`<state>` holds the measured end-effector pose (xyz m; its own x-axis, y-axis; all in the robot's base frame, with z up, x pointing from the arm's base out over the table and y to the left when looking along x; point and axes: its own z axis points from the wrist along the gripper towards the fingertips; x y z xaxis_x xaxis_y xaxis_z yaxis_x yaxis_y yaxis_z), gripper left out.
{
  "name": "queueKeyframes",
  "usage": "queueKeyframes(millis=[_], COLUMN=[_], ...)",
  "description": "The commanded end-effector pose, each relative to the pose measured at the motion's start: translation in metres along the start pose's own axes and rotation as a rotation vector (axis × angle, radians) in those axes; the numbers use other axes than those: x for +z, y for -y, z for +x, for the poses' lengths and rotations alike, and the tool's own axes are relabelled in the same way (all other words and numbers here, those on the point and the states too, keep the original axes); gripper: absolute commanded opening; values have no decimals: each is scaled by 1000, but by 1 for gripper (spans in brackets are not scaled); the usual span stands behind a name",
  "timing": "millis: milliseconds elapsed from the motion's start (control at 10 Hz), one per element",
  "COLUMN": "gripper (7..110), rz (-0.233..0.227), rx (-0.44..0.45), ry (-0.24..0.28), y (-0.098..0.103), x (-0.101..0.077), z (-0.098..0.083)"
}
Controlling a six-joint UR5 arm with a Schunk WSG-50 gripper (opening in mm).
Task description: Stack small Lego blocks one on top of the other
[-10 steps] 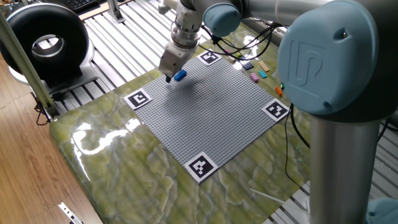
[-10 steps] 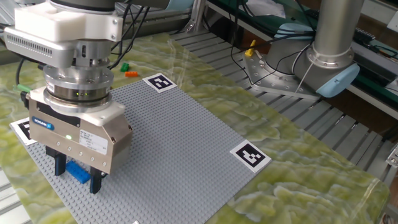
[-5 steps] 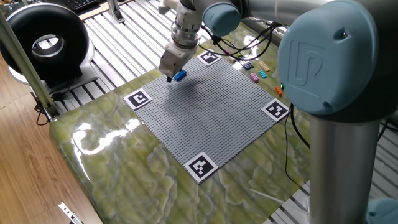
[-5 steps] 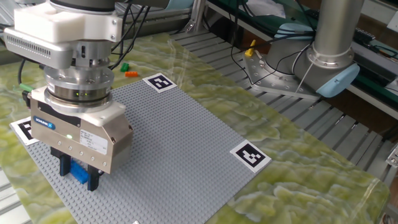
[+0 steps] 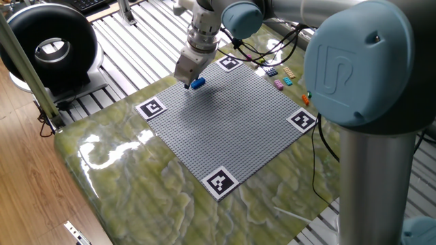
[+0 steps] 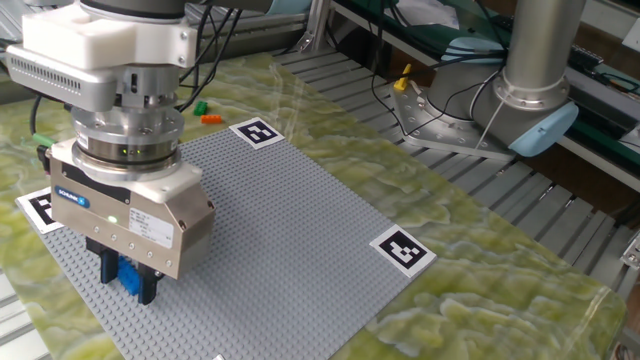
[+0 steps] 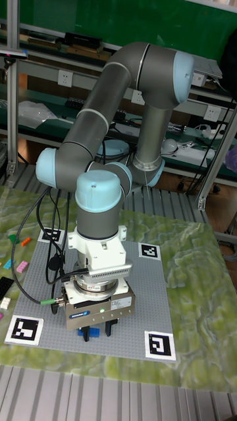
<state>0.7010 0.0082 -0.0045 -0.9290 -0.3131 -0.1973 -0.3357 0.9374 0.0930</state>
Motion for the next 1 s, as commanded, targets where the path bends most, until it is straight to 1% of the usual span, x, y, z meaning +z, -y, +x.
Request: queueKeyframes(millis=[0,200,900], gripper=[44,44,44], rz=[-9,-21,-35], rx=[8,13,25], ry=[13,17,11], y=[-1,-5,-13], x=[-3,-2,-1], z=[-5,-7,-4])
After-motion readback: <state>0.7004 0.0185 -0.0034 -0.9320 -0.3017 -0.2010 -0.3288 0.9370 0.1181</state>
